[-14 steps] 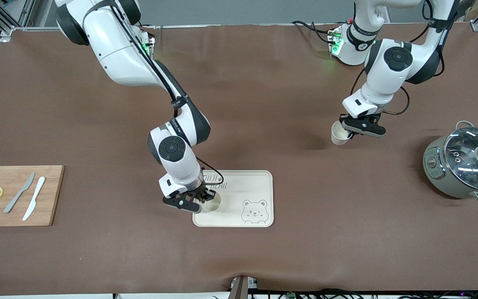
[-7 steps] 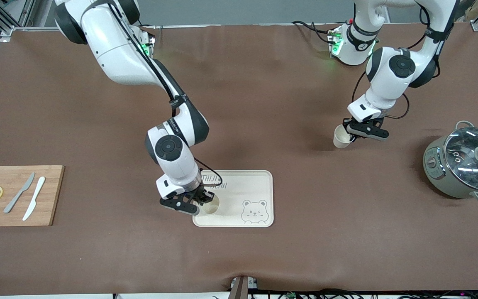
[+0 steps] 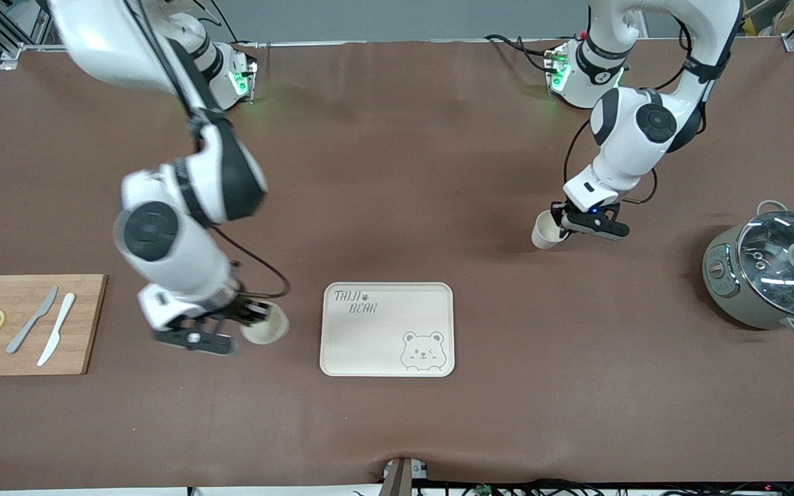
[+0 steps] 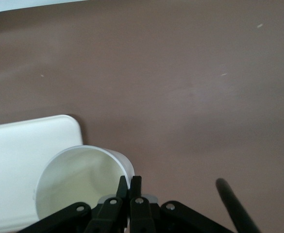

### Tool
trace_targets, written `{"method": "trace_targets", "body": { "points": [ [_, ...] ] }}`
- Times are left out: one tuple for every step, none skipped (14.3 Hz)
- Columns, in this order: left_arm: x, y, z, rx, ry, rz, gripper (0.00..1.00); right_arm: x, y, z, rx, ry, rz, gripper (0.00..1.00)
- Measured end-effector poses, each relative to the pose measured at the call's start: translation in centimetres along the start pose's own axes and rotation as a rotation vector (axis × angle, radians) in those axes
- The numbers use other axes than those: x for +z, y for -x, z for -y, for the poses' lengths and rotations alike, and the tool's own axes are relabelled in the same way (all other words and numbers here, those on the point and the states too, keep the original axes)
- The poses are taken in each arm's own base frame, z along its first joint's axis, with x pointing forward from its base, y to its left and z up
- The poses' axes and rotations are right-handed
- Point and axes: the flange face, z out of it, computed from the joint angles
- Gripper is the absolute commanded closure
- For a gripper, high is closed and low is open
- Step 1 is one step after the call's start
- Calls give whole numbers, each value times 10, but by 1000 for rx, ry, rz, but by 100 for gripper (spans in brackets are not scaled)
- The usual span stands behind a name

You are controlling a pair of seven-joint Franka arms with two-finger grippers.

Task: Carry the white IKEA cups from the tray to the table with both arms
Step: 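Carry the cup with the right gripper toward the cutting board and lower it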

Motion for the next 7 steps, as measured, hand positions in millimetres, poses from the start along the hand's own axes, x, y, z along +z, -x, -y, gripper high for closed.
{"method": "trace_targets", "body": {
  "points": [
    [3, -2, -2, -4, 6, 2, 100, -16, -3, -40, -45, 0, 5, 100],
    [6, -4, -3, -5, 9, 5, 100, -27, -3, -82, -84, -10, 14, 100],
    [9, -5, -3, -6, 10, 8, 100, -34, 0, -123, -114, -22, 22, 100],
    [11, -6, -3, -6, 11, 8, 100, -38, 5, -161, -135, -29, 32, 100],
    [14, -7, -2, -6, 11, 6, 100, -37, 12, -191, -146, -34, 41, 100],
    [16, -8, -1, -4, 11, 4, 100, -31, 17, -212, -151, -36, 39, 100],
    [18, -9, -1, -3, 11, 4, 100, -21, 19, -228, -152, -35, 24, 100]
  ]
}}
